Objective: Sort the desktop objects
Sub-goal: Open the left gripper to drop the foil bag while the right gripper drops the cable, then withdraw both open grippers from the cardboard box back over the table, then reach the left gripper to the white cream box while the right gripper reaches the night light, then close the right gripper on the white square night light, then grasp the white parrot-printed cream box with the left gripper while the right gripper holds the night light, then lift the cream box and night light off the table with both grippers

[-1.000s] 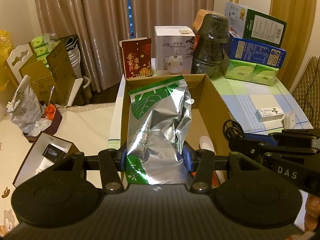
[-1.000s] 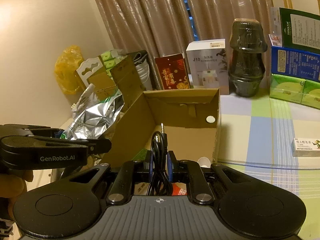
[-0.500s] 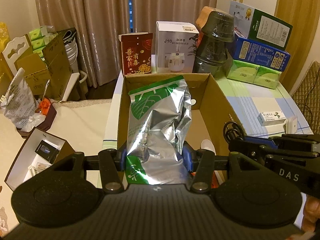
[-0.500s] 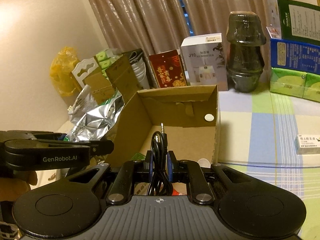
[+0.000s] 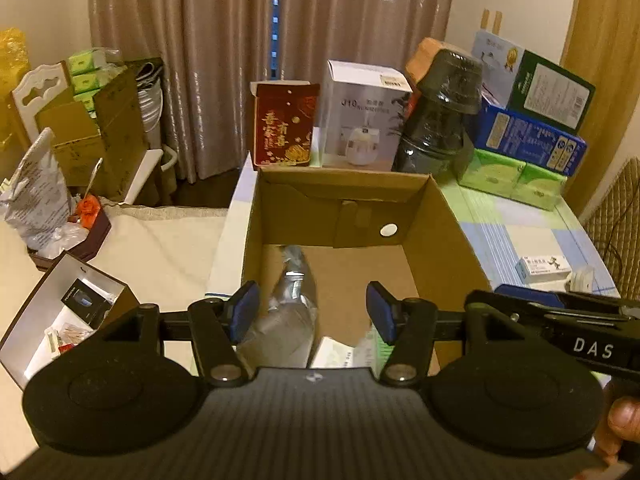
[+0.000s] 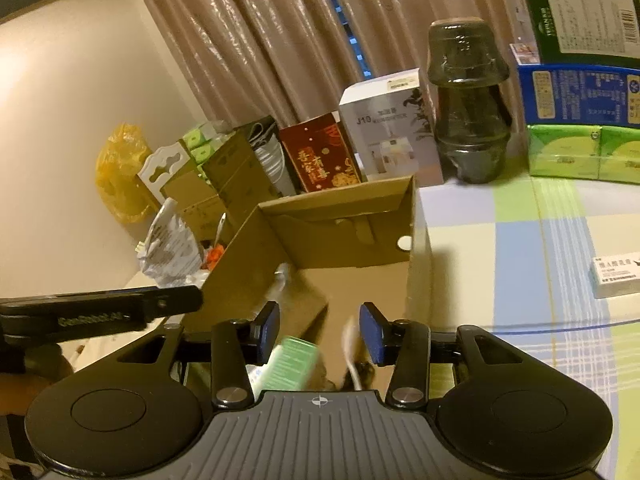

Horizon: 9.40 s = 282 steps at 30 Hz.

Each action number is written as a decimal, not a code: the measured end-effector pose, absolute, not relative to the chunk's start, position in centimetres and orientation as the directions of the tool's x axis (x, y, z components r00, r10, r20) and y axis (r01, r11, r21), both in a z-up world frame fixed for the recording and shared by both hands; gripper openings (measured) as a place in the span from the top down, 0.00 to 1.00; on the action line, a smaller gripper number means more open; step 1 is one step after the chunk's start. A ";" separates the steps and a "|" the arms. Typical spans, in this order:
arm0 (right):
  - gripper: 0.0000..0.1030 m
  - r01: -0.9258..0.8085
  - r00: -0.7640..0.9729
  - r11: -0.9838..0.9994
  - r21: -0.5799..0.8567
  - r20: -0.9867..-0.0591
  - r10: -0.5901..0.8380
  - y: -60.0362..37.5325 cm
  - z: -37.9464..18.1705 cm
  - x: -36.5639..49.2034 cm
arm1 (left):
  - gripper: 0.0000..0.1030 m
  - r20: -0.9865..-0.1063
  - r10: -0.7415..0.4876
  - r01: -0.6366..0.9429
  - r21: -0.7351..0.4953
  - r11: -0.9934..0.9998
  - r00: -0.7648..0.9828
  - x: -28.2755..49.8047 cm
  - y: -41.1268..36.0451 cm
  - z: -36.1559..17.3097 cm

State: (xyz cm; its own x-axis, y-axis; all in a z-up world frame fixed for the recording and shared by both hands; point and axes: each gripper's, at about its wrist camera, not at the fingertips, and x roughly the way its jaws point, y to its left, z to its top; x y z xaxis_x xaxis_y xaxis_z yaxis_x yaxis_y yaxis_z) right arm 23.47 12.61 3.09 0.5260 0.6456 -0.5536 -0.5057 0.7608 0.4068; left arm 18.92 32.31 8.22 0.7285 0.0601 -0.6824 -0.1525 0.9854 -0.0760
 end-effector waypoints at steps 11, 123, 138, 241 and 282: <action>0.40 -0.463 0.560 0.778 0.425 -0.540 0.628 7.3 4.4 19.7 | 0.40 -0.660 0.056 -0.171 -0.111 0.979 0.749 14.2 29.5 9.6; 0.02 -0.392 0.709 0.920 0.029 -0.628 0.321 -17.1 -8.3 34.6 | 0.01 -0.654 -0.161 0.155 -0.068 0.986 0.739 31.0 1.1 -6.5; 0.23 -0.389 0.690 0.921 0.034 -0.652 0.315 -16.3 -9.4 36.2 | 0.01 -0.651 -0.167 0.153 -0.079 0.985 0.741 32.1 1.7 -6.6; 0.28 -0.436 0.634 0.899 0.027 -0.699 0.329 -15.0 -9.6 33.8 | 0.55 -0.728 -0.135 0.229 0.031 0.973 0.672 28.4 1.1 -8.8; 0.40 -0.396 0.679 0.918 0.020 -0.667 0.307 -14.7 -8.3 34.0 | 0.68 -0.698 -0.145 0.172 -0.032 0.985 0.702 29.3 1.9 -8.4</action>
